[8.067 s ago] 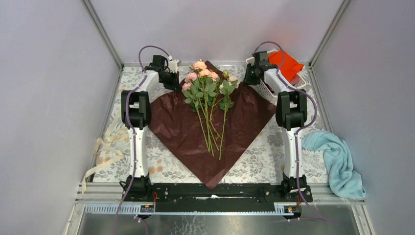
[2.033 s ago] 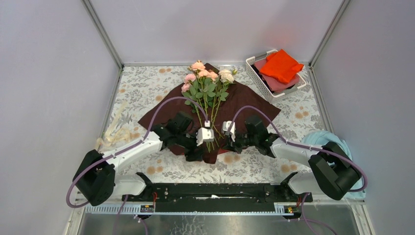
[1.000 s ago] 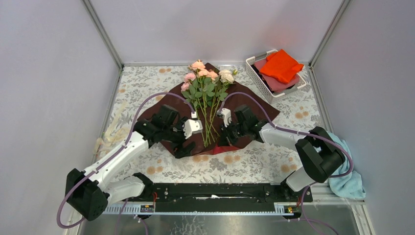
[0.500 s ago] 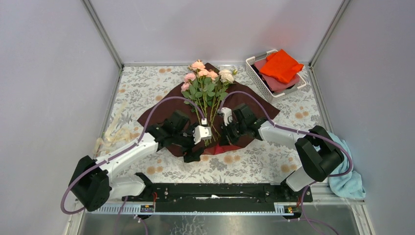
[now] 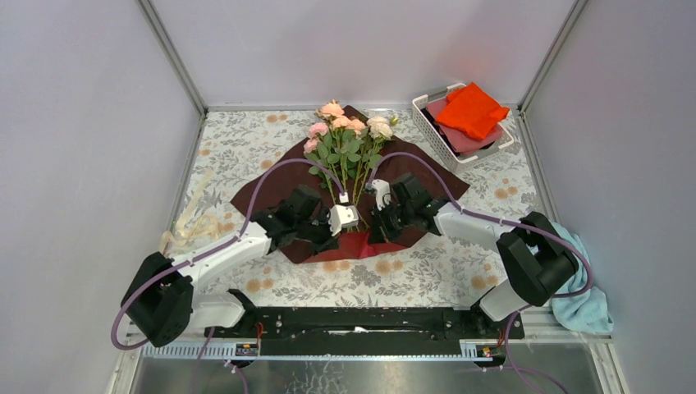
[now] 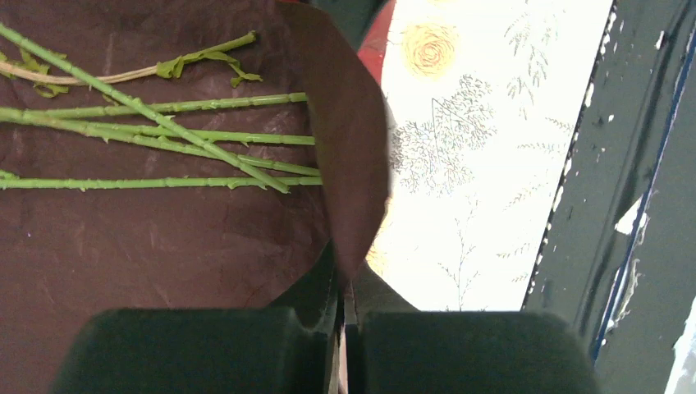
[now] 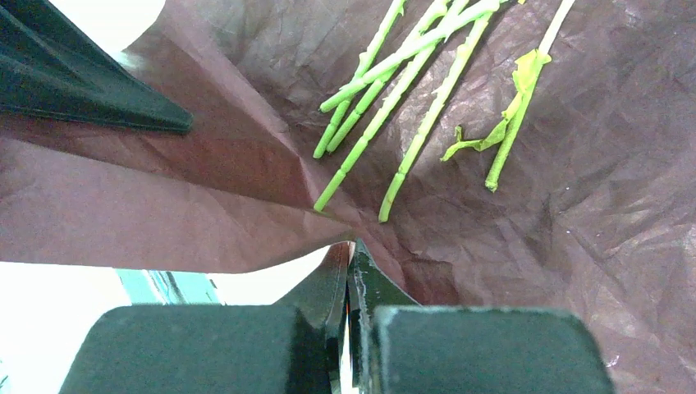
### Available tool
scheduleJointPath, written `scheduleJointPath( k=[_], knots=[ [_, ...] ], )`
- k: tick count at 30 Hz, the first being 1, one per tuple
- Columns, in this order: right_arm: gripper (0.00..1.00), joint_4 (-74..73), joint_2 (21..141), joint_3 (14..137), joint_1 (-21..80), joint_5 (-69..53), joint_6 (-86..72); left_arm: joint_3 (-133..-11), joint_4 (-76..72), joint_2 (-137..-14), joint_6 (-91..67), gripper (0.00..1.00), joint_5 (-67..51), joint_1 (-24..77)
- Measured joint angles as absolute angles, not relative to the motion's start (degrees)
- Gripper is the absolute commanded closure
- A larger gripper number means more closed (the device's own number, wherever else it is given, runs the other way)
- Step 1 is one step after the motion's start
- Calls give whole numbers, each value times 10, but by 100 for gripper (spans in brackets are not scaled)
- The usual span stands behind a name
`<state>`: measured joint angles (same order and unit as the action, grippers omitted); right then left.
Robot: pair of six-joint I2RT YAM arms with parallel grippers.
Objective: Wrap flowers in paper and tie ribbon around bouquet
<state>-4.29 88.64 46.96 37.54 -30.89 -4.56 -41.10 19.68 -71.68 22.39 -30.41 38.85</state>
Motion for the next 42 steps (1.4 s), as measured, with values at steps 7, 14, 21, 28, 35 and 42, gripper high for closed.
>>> scheduleJointPath(
  k=[7,14,21,28,35,42],
  knots=[
    [91,-51,882,470,375,-304,-39,-410,172,-726,209,100,-277,381],
    [73,-71,859,460,374,-272,-35,-412,135,-810,192,100,-249,363],
    [70,-87,776,421,369,-211,-54,-422,123,-863,180,96,-244,359],
    [88,-33,713,392,376,-220,-148,-460,121,-903,173,93,-239,359],
    [96,83,799,357,386,-246,-260,-473,123,-927,162,93,-230,359],
    [97,62,867,358,386,-190,-287,-474,124,-929,151,72,-214,359]
  ],
)
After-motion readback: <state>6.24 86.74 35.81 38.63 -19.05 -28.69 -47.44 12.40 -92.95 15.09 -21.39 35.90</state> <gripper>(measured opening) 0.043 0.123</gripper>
